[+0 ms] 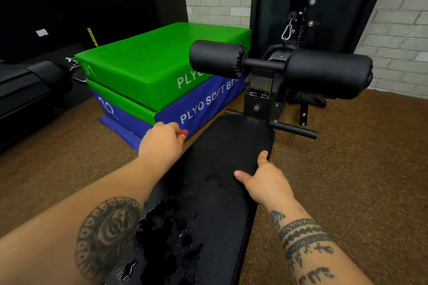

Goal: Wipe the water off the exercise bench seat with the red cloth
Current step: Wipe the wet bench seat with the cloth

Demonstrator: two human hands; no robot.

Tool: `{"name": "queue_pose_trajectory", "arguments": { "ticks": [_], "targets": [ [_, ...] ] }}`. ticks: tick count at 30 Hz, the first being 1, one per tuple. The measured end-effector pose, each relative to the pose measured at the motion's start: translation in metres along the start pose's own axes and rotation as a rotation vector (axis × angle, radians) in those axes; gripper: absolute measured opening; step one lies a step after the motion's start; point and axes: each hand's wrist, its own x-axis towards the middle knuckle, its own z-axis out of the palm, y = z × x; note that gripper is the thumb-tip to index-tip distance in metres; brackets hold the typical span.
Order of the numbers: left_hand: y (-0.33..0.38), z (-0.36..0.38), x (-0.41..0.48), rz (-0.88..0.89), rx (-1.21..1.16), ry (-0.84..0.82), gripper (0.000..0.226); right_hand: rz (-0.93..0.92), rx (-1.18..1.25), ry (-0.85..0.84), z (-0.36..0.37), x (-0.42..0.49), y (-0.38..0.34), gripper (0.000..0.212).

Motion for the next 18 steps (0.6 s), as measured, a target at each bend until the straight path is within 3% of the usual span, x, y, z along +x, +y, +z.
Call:
{"name": "queue_pose_trajectory", "arguments": {
  "ticks": [4, 8, 11, 13, 16, 18],
  "targets": [
    [0.009, 0.003, -0.016, 0.280, -0.085, -0.209, 0.034, 0.006, -0.034, 0.008, 0.000, 0.002, -0.002, 0.103],
    [0.001, 0.010, -0.017, 0.113, -0.040, -0.155, 0.023, 0.006, -0.030, 0.002, -0.001, 0.002, -0.001, 0.104],
    [0.002, 0.002, -0.010, 0.032, 0.139, -0.079, 0.027, 0.004, -0.032, 0.010, 0.000, 0.001, 0.000, 0.104],
    [0.006, -0.004, -0.008, 0.025, 0.052, -0.018, 0.026, 0.002, -0.040, 0.008, 0.000, 0.001, -0.001, 0.104],
    [0.023, -0.002, -0.015, 0.189, -0.082, -0.144, 0.022, 0.017, -0.043, 0.007, 0.000, 0.002, -0.003, 0.104],
    [0.026, 0.007, -0.023, 0.177, -0.062, -0.227, 0.022, 0.022, -0.049, 0.006, 0.000, 0.002, -0.003, 0.104]
  ]
}}
